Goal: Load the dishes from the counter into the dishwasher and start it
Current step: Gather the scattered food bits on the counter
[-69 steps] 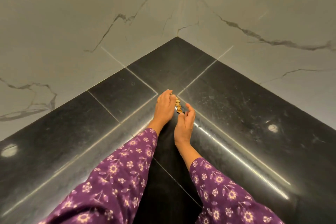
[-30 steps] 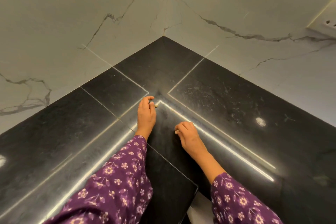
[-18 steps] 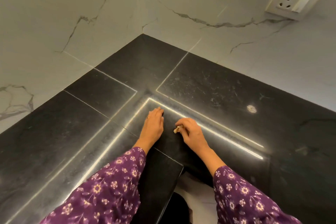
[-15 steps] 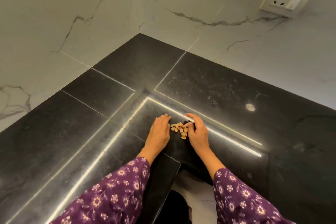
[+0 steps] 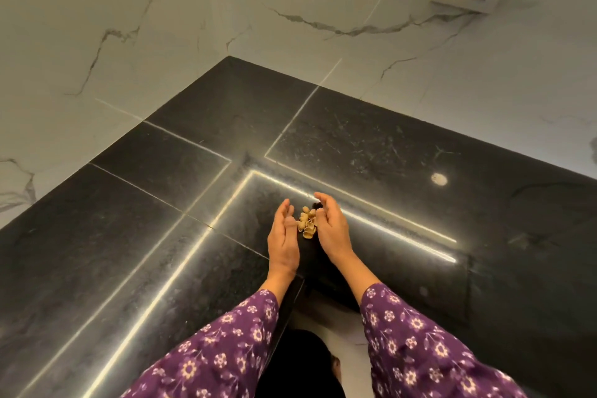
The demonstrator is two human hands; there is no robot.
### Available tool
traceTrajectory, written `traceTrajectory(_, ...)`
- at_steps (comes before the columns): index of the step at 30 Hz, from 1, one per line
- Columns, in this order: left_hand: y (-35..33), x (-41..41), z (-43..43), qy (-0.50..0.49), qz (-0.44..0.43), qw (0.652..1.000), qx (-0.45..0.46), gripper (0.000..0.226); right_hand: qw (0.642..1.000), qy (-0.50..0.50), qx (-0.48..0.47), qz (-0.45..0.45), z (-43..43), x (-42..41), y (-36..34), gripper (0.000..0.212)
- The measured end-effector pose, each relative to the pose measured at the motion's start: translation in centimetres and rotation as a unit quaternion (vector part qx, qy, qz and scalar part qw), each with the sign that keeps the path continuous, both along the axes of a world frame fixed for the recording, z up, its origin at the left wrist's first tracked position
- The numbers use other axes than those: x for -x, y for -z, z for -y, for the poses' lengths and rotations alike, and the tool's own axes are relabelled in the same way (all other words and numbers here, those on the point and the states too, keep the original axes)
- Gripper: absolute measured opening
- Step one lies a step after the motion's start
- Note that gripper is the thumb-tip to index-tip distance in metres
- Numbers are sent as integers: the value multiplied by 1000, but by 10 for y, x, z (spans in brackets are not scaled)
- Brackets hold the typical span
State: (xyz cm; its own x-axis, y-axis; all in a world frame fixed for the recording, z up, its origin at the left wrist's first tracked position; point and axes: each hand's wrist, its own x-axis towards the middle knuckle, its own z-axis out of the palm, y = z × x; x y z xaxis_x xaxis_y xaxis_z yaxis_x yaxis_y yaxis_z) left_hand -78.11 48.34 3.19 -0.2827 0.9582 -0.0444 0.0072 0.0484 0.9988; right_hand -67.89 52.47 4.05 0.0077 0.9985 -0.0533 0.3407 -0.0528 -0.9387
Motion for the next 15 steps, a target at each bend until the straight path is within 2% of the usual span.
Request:
traceTrajectory(2,2,-2,-1,0,6,1000,7,54,995,7,-48,84,1,-2,7,34)
traceTrajectory(4,2,-4,-2,1,-4,1000,5,58,979,-45,-90,179,1,1,15,38)
traceTrajectory(7,5,-3,-2,-9,0,1000,3,64,921,-122,-150,337,0,9,25,41)
traceTrajectory(9,4,-5,-2,-15,-10,1000,-1,57,902,-136,-180,368,0,11,26,30)
traceTrajectory(12,3,-5,-1,-21,-20,999,-15,59,898,-139,-199,366,1,12,21,12)
traceTrajectory(15,2,-5,0,-27,-3,999,-17,65,885,-168,-219,376,-7,11,17,19)
